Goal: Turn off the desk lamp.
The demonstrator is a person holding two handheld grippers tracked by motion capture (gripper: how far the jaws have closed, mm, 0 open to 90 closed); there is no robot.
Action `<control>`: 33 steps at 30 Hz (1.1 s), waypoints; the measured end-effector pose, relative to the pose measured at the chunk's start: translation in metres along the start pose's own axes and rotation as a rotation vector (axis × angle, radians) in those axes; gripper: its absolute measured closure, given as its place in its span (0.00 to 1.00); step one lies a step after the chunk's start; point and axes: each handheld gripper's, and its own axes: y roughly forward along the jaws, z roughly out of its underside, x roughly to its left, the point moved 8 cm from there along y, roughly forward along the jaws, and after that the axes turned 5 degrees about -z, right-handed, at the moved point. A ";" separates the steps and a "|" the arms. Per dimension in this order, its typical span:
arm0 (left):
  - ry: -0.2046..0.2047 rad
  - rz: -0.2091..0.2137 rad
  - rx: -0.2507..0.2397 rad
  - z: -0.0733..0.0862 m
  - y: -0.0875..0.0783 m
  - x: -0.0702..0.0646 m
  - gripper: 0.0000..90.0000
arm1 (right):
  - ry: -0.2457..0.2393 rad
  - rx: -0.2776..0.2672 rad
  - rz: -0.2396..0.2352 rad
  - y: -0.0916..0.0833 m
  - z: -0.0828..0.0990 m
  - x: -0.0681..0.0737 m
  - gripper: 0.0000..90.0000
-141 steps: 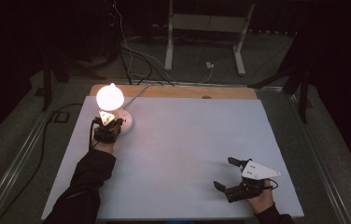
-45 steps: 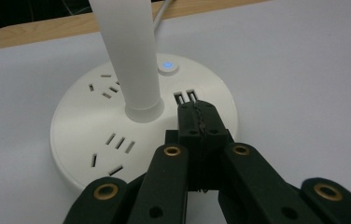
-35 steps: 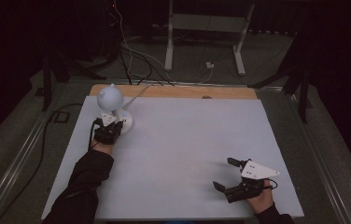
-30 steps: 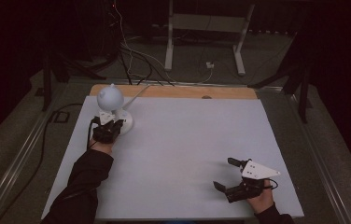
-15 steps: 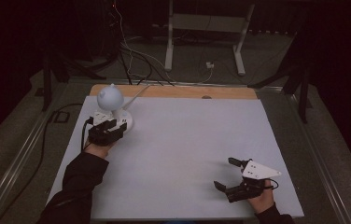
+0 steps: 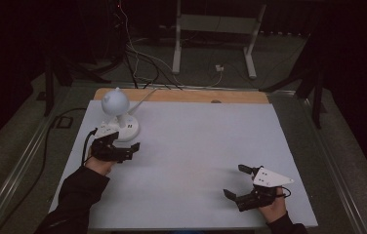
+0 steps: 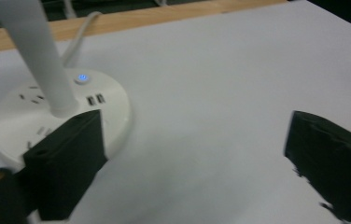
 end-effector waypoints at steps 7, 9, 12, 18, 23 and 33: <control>0.025 0.062 -0.010 0.013 -0.017 -0.011 0.02 | 0.001 -0.001 0.001 0.000 0.000 0.000 0.00; 0.034 0.082 -0.014 0.017 -0.022 -0.015 0.02 | 0.000 0.001 0.001 0.000 0.000 0.000 0.00; 0.046 0.101 -0.013 0.024 -0.028 -0.019 0.02 | 0.005 0.002 0.000 0.001 0.000 0.000 0.00; 0.059 0.135 0.013 0.044 -0.033 -0.029 0.02 | 0.004 0.003 -0.001 0.001 0.000 0.000 0.00; 0.101 0.156 0.041 0.060 -0.035 -0.039 0.02 | 0.006 0.003 -0.005 0.001 0.000 0.001 0.00; 0.178 0.178 0.001 0.076 -0.039 -0.046 0.01 | 0.004 0.012 -0.014 0.003 0.001 0.002 0.00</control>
